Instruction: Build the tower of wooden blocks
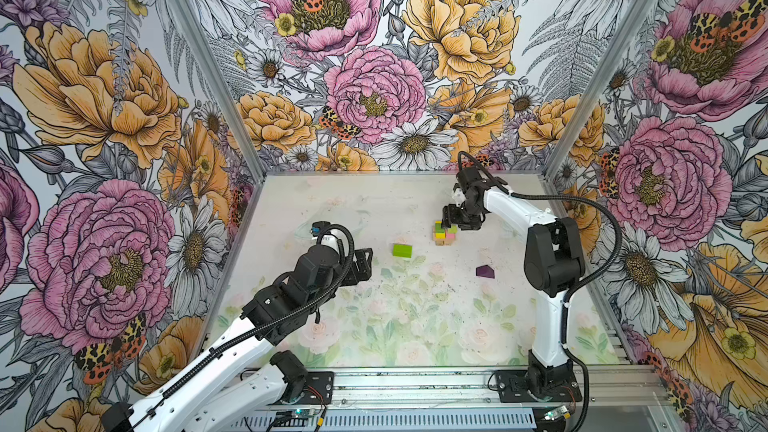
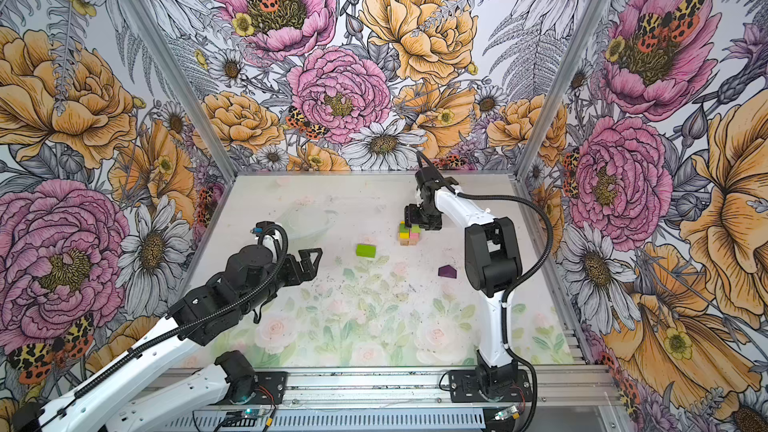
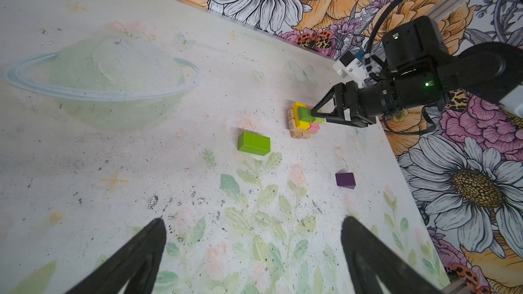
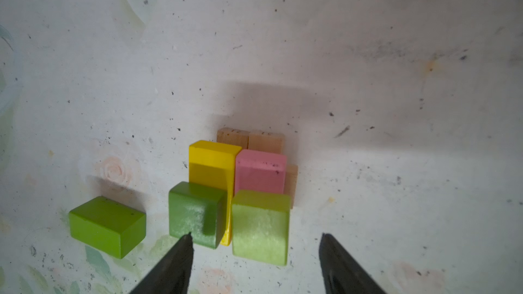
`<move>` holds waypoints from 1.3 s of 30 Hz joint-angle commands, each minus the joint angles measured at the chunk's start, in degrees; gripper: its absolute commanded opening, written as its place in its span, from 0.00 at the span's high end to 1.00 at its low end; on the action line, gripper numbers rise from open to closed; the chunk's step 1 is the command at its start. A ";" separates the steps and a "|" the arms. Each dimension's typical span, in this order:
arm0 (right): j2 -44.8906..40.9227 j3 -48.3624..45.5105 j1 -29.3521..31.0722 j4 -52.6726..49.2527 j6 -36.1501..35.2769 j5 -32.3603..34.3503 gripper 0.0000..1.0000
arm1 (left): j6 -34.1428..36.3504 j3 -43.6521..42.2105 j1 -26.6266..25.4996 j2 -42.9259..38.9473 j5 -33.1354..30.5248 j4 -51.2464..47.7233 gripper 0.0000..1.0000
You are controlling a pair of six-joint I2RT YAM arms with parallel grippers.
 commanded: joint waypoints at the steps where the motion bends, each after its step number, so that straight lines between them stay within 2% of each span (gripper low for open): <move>1: -2.79 1.79 0.30 0.17 0.25 0.62 0.24 | 1.64 1.95 -0.04 -0.31 0.88 0.88 0.03; 11: -1.81 5.16 2.23 -2.83 0.62 2.81 0.23 | 2.30 2.06 -0.16 -1.31 0.76 0.86 0.03; 14: -0.43 7.32 3.39 -4.87 1.32 5.86 0.22 | 2.40 1.46 -0.02 -1.98 0.63 0.83 0.03; 17: 1.38 10.43 5.13 -8.14 2.39 12.58 0.22 | 2.39 0.83 0.07 -2.93 0.45 0.75 0.02; 27: 4.03 13.28 6.56 -10.36 6.15 12.98 0.18 | 3.46 -0.53 1.44 -5.88 1.06 -0.09 0.02; 39: 6.08 14.86 6.45 -11.00 5.98 13.46 0.15 | 3.84 -1.30 3.87 -7.23 3.00 -0.46 0.02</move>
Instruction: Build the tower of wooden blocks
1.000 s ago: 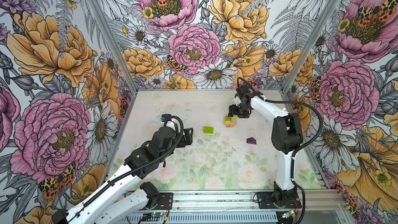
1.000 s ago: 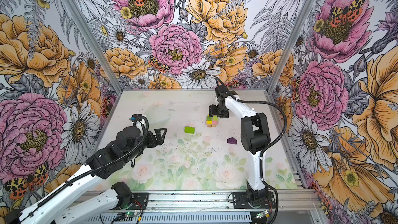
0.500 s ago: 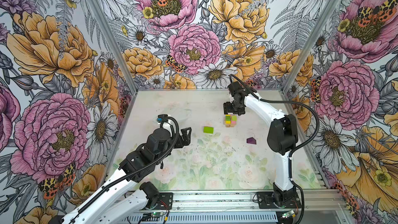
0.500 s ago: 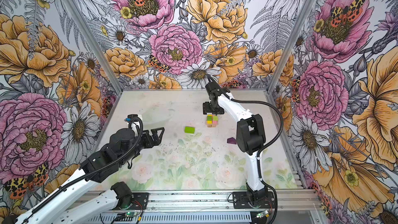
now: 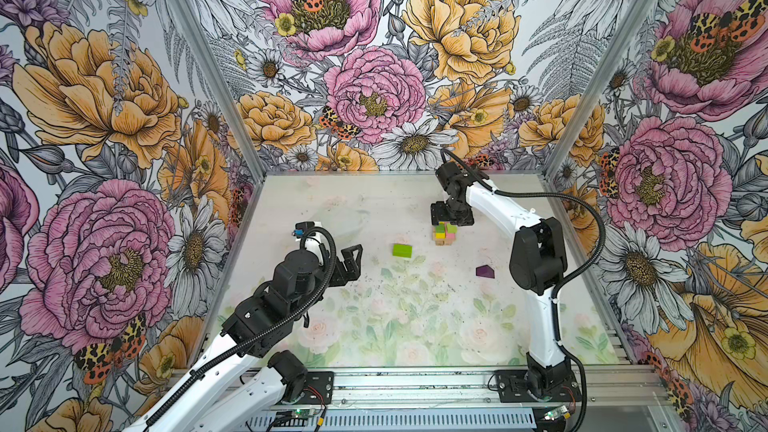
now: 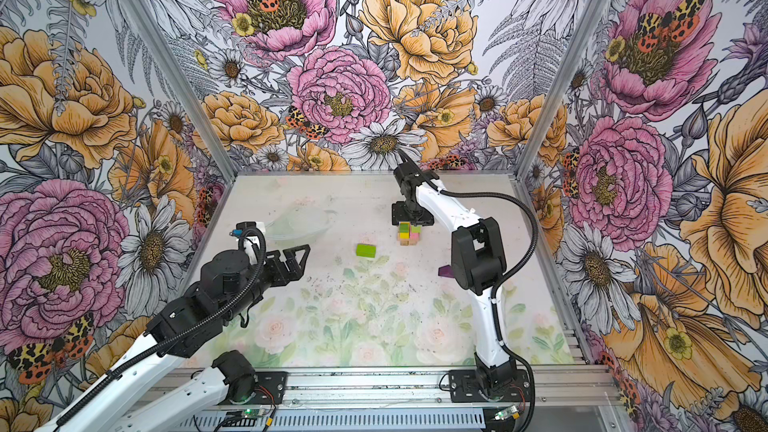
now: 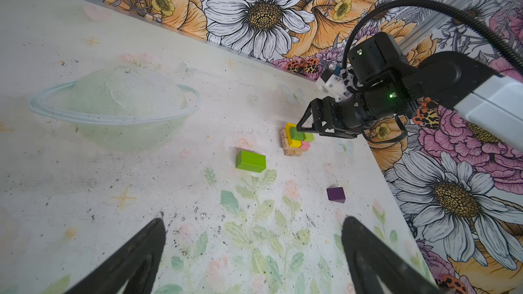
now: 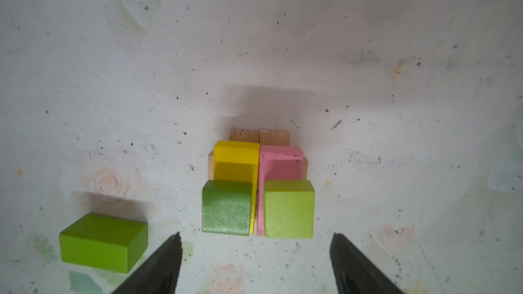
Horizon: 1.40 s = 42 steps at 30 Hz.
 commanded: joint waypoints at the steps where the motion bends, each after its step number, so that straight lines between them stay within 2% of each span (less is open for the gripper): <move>1: 1.52 2.21 -0.32 -0.15 0.37 0.46 0.15 | 1.27 -0.79 0.66 -0.49 1.60 -0.28 0.02; 23: 3.42 2.10 -1.16 -0.20 -0.18 -0.68 0.16 | 1.36 -0.73 1.28 0.92 2.18 -0.09 0.01; 37: 4.12 2.27 -1.35 -0.15 -0.45 -1.09 0.20 | 4.38 -0.78 -0.04 6.97 17.11 6.50 0.01; 42: 4.35 2.36 -1.40 -0.20 -0.40 -1.45 0.21 | 6.27 0.46 -2.66 10.81 18.70 6.79 0.01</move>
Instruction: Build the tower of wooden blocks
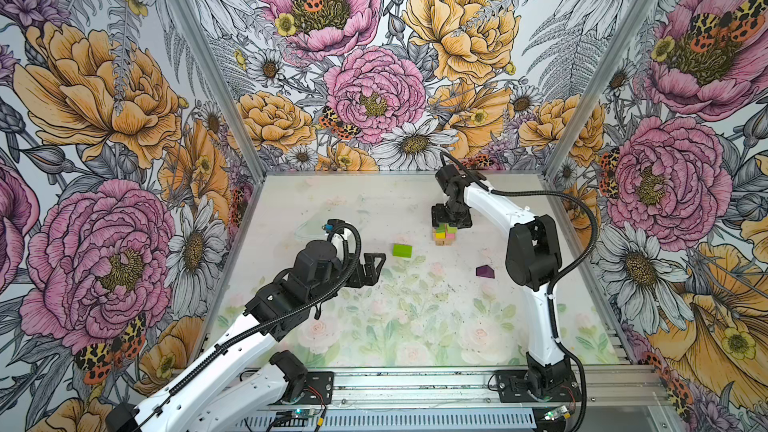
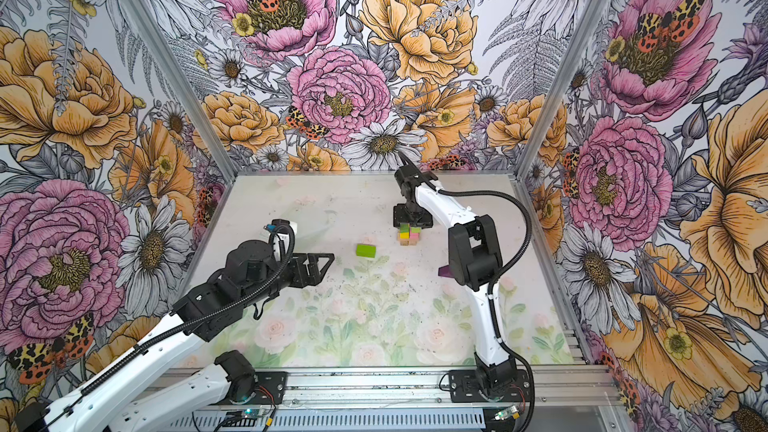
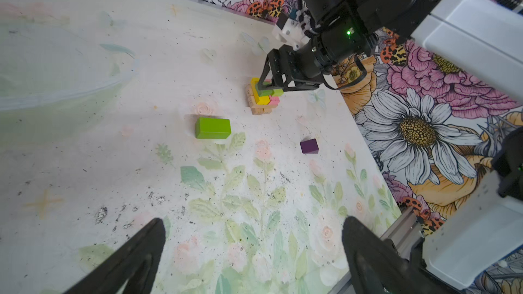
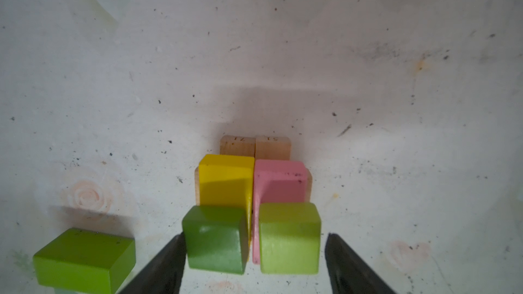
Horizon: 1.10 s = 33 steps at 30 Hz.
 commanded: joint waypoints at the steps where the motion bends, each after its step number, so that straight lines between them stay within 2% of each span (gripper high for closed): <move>1: 1.37 1.63 -0.38 -0.22 -0.33 -0.24 0.21 | 2.59 1.03 -1.72 1.89 3.34 1.92 0.01; 11: 1.66 1.85 -0.47 -0.22 -0.51 -0.63 0.25 | 3.34 1.57 -2.61 1.88 1.23 1.53 0.01; 20: 1.65 2.08 -0.47 -0.22 -0.41 -1.04 0.33 | 3.44 1.66 -2.59 1.01 -0.16 0.86 0.01; 33: 1.92 2.76 -0.32 -0.37 0.01 -1.44 0.36 | 3.60 1.31 -2.47 0.02 -1.19 0.19 0.01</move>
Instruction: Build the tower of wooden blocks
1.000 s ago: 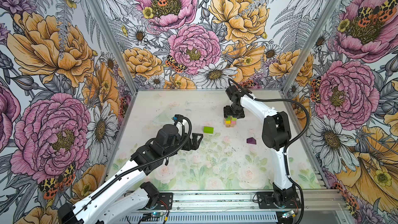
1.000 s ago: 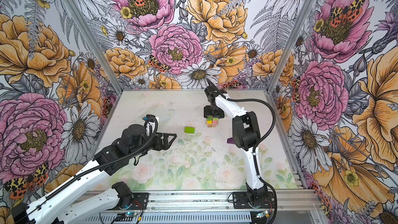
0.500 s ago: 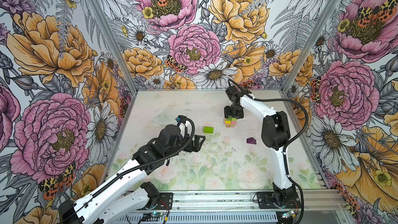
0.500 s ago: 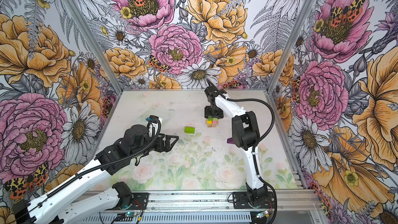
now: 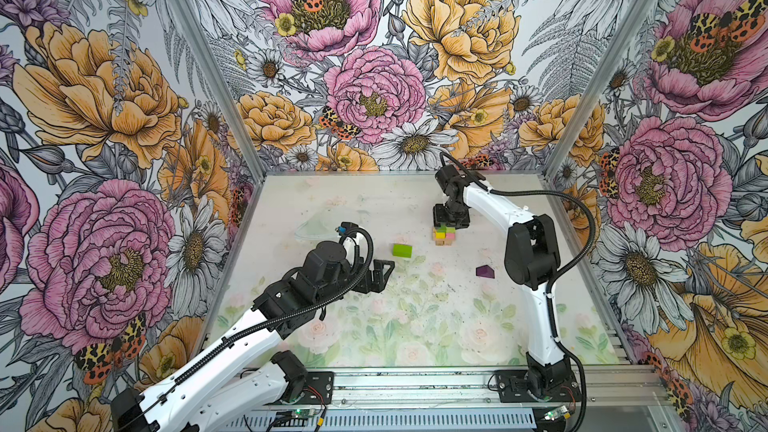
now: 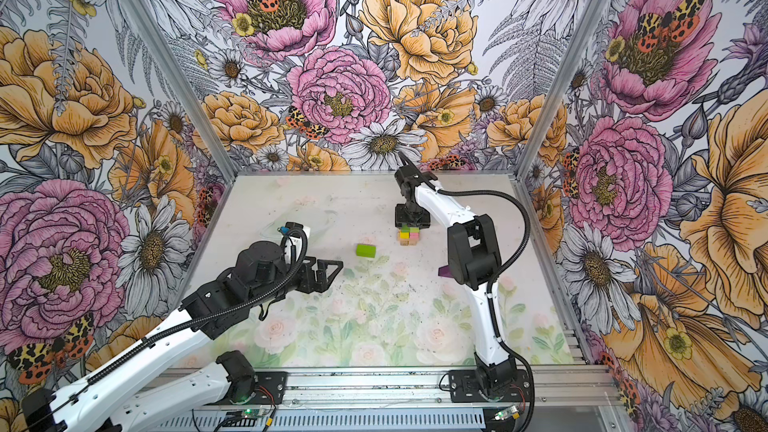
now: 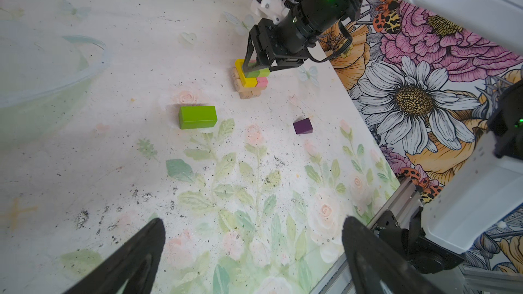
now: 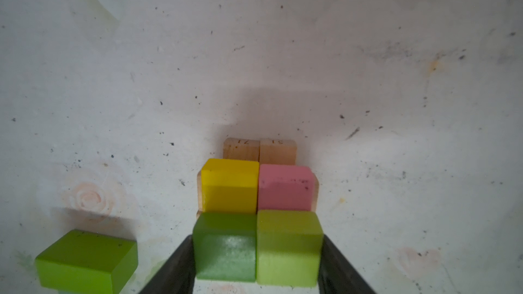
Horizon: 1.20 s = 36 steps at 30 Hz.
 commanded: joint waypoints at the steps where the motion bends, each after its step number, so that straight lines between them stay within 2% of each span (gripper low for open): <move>1: 1.02 1.97 -0.24 -0.33 0.01 -0.24 0.36 | 1.38 1.07 -0.08 -0.99 -1.51 0.07 0.01; 21: 2.42 3.47 0.05 -1.12 -0.05 -0.50 0.34 | 1.47 0.62 0.01 -1.95 -2.03 -0.14 0.01; 30: 1.33 3.84 0.12 -1.19 -0.21 -0.73 0.22 | 1.51 0.48 0.01 -1.78 -2.22 -0.11 0.01; 36: -3.09 4.22 -0.24 -1.78 -0.31 0.12 0.19 | 1.86 1.54 0.10 -1.18 -2.40 -0.21 0.01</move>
